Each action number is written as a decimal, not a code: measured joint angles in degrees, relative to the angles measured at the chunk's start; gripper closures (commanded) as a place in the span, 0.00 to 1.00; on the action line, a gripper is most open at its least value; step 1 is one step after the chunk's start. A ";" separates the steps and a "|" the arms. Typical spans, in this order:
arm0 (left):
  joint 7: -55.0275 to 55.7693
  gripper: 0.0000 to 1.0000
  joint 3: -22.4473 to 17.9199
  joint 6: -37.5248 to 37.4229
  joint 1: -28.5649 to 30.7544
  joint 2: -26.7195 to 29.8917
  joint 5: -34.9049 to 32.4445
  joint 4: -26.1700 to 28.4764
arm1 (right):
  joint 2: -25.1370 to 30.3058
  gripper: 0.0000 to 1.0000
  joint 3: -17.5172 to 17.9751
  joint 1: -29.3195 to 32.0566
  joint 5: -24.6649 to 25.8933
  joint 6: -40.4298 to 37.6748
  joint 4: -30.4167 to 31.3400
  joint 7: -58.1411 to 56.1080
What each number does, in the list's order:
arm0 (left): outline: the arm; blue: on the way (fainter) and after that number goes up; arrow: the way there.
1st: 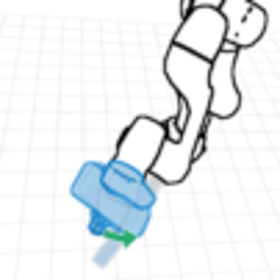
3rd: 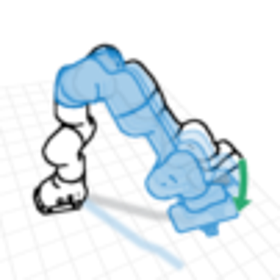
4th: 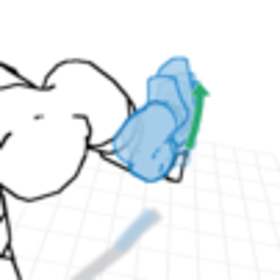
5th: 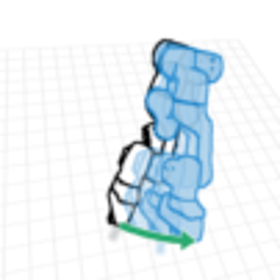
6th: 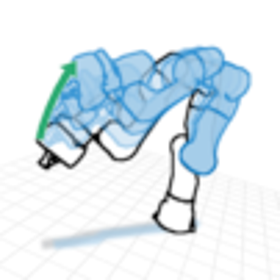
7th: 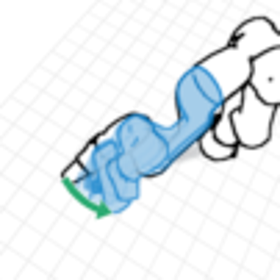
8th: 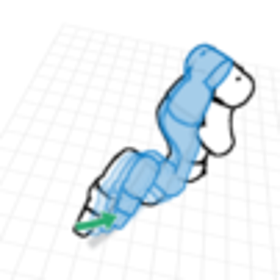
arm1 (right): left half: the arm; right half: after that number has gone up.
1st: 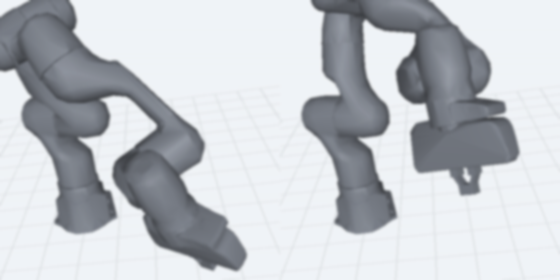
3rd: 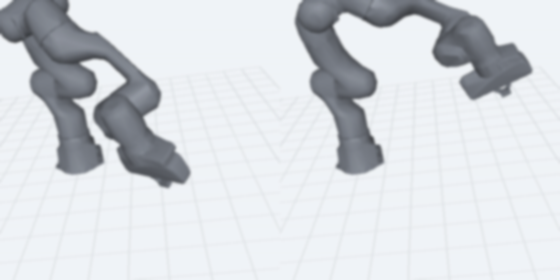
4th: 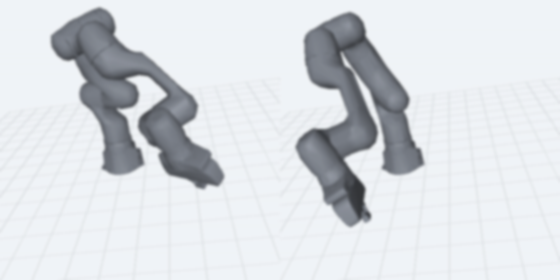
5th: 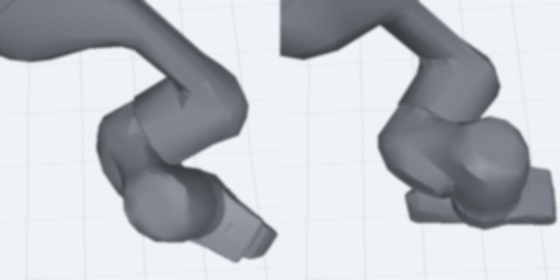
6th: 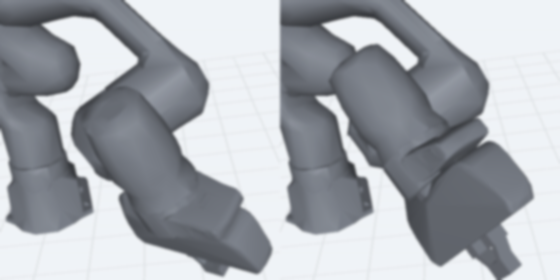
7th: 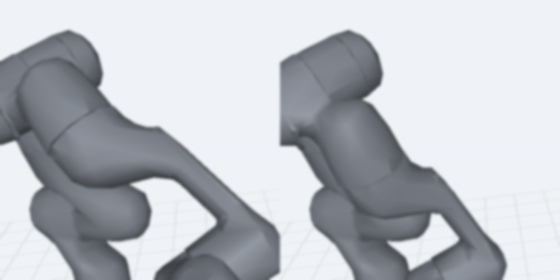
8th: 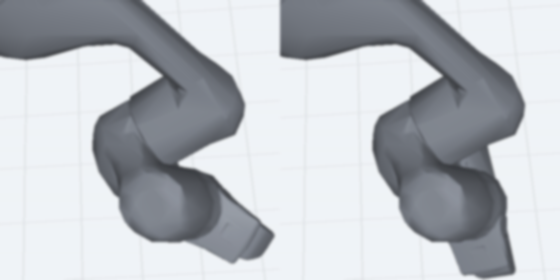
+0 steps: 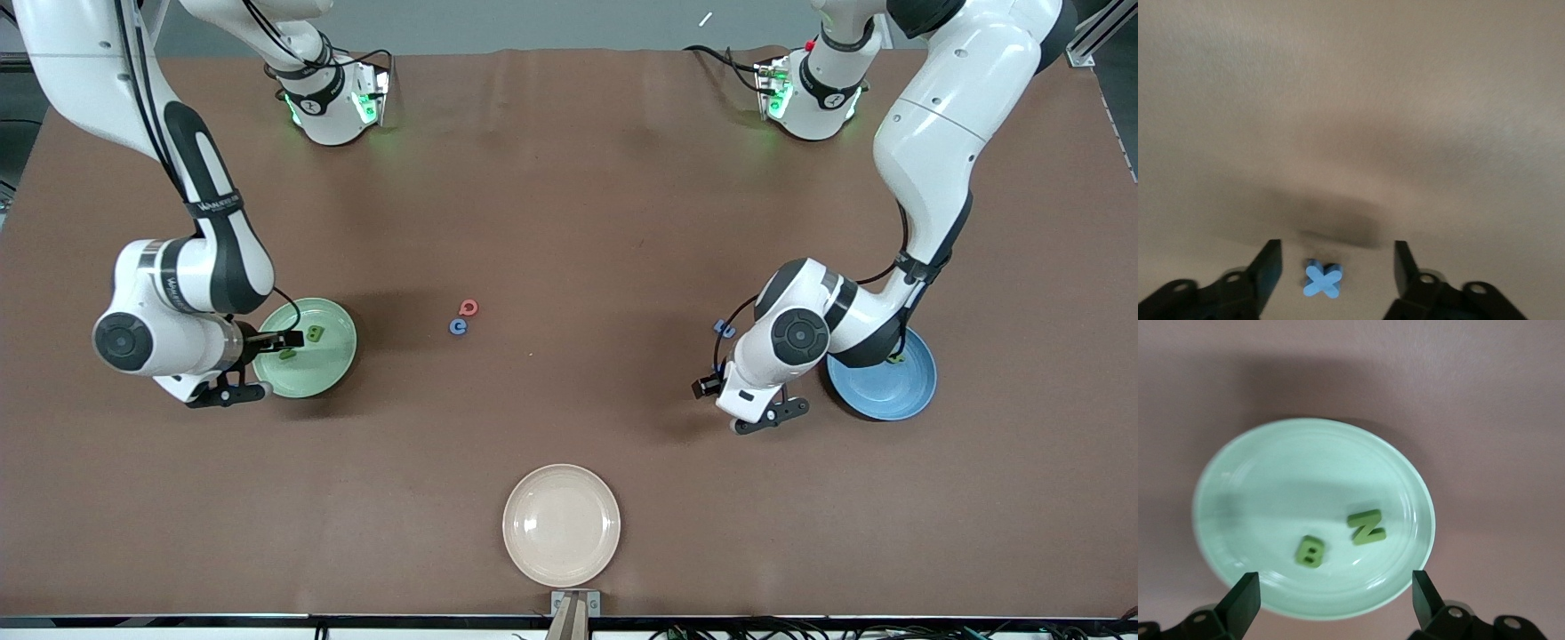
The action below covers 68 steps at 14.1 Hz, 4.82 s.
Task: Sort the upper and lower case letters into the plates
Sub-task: 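Grasp the blue x with the left gripper while the right gripper grasps c, then drop the x in the blue plate while the right gripper places c, then grasp the blue m with the left gripper while the right gripper grasps a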
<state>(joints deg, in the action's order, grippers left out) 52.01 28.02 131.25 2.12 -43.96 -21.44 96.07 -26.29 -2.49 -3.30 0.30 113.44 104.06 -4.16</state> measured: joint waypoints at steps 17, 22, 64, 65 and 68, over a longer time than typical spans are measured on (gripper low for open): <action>-2.04 0.83 0.80 -0.06 0.27 1.62 -1.82 4.69 | -1.40 0.02 0.80 -24.45 -6.05 17.88 5.68 36.86; -12.40 0.83 2.56 -9.66 4.61 7.76 -1.90 4.58 | -2.14 0.03 0.79 -26.14 -6.05 28.87 11.89 40.39; -11.79 0.01 21.86 -11.98 29.85 5.69 -13.02 9.96 | 0.16 0.97 -0.94 -4.56 -6.01 17.47 10.77 5.46; -4.54 0.01 21.86 -12.02 28.65 5.68 -13.01 9.99 | -0.63 0.95 -0.81 -4.58 -6.01 17.98 10.78 5.44; 15.98 0.01 21.91 -12.05 25.44 5.68 -13.01 10.30 | -2.12 0.90 -0.68 -4.59 -6.01 18.66 10.78 5.43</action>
<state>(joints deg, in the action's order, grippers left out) 67.99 49.93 119.20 27.56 -38.28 -34.46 106.38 -28.41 -3.17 -7.89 -5.71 132.10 114.84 1.27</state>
